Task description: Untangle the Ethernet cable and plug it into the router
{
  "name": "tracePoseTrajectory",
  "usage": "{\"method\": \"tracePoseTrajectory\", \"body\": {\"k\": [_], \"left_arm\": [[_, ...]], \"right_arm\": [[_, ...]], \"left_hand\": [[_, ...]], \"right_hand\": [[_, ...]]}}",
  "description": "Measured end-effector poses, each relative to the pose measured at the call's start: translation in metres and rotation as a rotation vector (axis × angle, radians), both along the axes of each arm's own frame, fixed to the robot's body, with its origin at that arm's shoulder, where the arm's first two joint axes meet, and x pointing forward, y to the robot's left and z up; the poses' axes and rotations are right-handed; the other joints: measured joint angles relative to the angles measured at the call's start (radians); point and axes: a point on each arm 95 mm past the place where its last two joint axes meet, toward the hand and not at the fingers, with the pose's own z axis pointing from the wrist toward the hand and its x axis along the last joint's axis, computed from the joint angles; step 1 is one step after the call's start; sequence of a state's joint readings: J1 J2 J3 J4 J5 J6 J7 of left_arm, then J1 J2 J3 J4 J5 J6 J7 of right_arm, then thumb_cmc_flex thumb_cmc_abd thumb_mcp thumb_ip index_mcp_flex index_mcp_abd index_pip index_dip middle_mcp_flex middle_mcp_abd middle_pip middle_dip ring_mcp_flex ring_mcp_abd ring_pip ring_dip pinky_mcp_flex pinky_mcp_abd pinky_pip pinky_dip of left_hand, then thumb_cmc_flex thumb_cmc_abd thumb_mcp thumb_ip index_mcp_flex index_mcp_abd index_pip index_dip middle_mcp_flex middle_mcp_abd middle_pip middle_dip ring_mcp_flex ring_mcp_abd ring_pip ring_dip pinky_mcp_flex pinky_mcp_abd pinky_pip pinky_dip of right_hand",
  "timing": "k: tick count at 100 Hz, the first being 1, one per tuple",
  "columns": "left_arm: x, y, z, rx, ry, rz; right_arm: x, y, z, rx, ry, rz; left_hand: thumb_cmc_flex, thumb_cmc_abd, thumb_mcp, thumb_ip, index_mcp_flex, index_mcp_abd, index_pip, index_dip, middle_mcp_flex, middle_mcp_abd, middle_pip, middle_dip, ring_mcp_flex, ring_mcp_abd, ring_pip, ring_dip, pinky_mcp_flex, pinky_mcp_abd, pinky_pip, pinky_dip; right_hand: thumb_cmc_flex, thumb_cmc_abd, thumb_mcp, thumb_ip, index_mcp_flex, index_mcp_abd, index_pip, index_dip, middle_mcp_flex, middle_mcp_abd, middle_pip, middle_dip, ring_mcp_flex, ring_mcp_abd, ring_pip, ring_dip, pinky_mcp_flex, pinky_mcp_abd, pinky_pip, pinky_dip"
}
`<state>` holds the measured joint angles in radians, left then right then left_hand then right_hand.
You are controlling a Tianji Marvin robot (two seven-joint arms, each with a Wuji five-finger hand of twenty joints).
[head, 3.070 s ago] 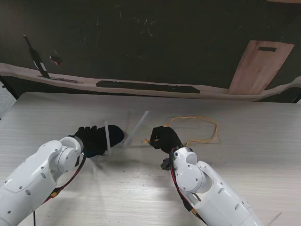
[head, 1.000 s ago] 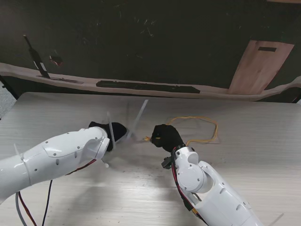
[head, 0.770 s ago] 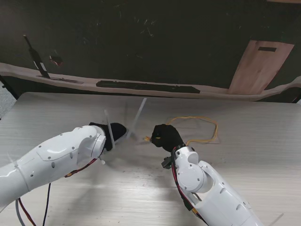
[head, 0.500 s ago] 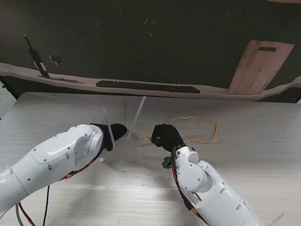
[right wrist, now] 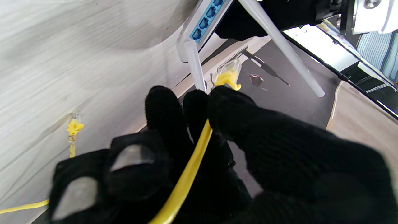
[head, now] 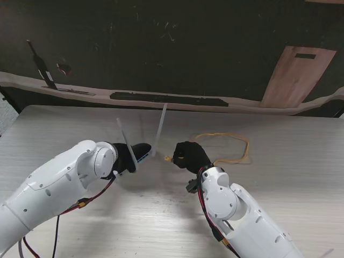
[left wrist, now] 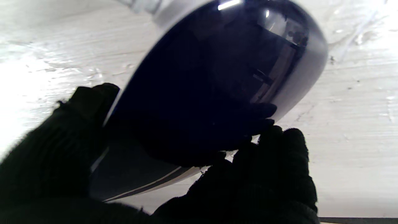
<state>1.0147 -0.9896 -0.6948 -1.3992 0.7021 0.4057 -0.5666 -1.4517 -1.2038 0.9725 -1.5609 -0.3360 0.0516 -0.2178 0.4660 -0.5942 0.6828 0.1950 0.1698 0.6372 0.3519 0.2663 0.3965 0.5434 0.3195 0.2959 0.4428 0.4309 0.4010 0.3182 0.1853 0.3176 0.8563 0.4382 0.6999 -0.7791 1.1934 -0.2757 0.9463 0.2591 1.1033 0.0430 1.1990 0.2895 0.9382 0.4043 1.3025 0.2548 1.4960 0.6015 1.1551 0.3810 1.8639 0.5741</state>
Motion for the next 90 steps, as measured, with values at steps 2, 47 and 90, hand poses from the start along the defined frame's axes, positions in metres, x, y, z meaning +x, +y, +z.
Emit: {"method": "tracePoseTrajectory", "body": {"k": [2, 47, 90], "left_arm": [[-0.001, -0.001, 0.000, -0.005, 0.001, 0.000], [-0.018, -0.016, 0.004, -0.071, 0.014, 0.025], [-0.019, -0.025, 0.007, -0.121, 0.040, 0.050]], "right_arm": [[-0.001, 0.000, 0.001, -0.002, -0.001, 0.003], [-0.012, 0.008, 0.002, -0.072, 0.018, 0.028], [-0.010, 0.017, -0.003, -0.147, 0.113, 0.058]], "left_hand": [[0.000, 0.000, 0.000, 0.000, 0.000, -0.002, 0.001, 0.000, 0.000, 0.000, 0.001, 0.000, 0.000, 0.000, 0.000, 0.000, 0.011, 0.000, 0.009, 0.001], [0.000, 0.000, -0.011, 0.000, 0.027, -0.029, 0.011, 0.001, 0.034, -0.011, 0.007, 0.000, 0.027, 0.002, -0.001, -0.001, 0.079, 0.002, 0.081, 0.015], [0.000, -0.001, -0.012, 0.000, 0.047, -0.030, 0.012, 0.001, 0.048, -0.010, 0.007, 0.000, 0.037, 0.016, -0.001, -0.001, 0.113, 0.015, 0.117, 0.034]], "right_hand": [[0.000, 0.000, 0.000, 0.000, 0.000, 0.000, 0.000, 0.000, 0.000, 0.000, 0.000, 0.000, 0.000, 0.000, 0.000, 0.000, 0.000, 0.000, 0.000, 0.000], [0.011, 0.000, -0.006, 0.000, 0.002, 0.025, 0.000, -0.011, 0.025, 0.000, -0.003, -0.023, 0.001, 0.010, 0.000, 0.000, 0.000, 0.011, 0.000, 0.008], [0.011, 0.024, -0.020, 0.000, 0.003, 0.035, 0.000, 0.027, 0.038, 0.000, -0.002, -0.023, 0.008, 0.012, 0.017, 0.051, 0.008, 0.015, 0.002, 0.097]]}}
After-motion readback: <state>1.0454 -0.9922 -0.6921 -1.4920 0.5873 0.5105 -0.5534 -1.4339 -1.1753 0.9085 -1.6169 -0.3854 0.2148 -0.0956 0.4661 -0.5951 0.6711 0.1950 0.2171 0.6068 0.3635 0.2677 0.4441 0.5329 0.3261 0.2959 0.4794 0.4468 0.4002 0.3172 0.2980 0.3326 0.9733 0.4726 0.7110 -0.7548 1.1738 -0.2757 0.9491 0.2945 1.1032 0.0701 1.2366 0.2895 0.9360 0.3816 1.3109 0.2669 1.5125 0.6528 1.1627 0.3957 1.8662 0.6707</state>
